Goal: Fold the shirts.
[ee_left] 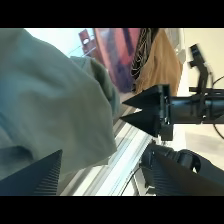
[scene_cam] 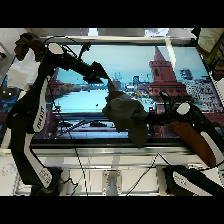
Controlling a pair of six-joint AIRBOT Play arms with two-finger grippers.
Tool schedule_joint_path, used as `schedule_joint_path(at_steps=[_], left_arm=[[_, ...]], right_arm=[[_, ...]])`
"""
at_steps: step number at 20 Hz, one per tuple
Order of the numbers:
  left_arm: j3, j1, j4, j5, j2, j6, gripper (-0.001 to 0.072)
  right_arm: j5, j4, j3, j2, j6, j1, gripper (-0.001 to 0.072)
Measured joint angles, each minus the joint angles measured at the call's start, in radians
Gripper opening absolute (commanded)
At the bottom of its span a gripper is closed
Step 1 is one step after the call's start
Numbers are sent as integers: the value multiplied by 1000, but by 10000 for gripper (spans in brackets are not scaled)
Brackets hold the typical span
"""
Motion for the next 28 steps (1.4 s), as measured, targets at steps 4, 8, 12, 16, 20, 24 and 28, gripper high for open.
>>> schedule_joint_path(at_steps=[4,8,12,16,20,24,28], left_arm=[[0,9,5,-2,0,-8,614],[0,11,6,-3,0,-10,613],[0,11,8,-20,0,-13,614],[0,11,27,-23,0,-12,614],[-23,11,104,-53,0,-13,613],[-47,11,184,-103,-1,-16,613],[-54,4,238,-148,-1,-17,613]], right_arm=[[23,25,-13,-56,0,0,479],[20,66,-16,-112,0,0,473],[16,99,-16,-152,-6,0,239],[-18,126,-16,-164,-28,0,22],[-23,99,-16,-167,-45,0,21],[-23,39,-13,-148,-36,0,20],[-6,-69,37,-94,18,0,37]])
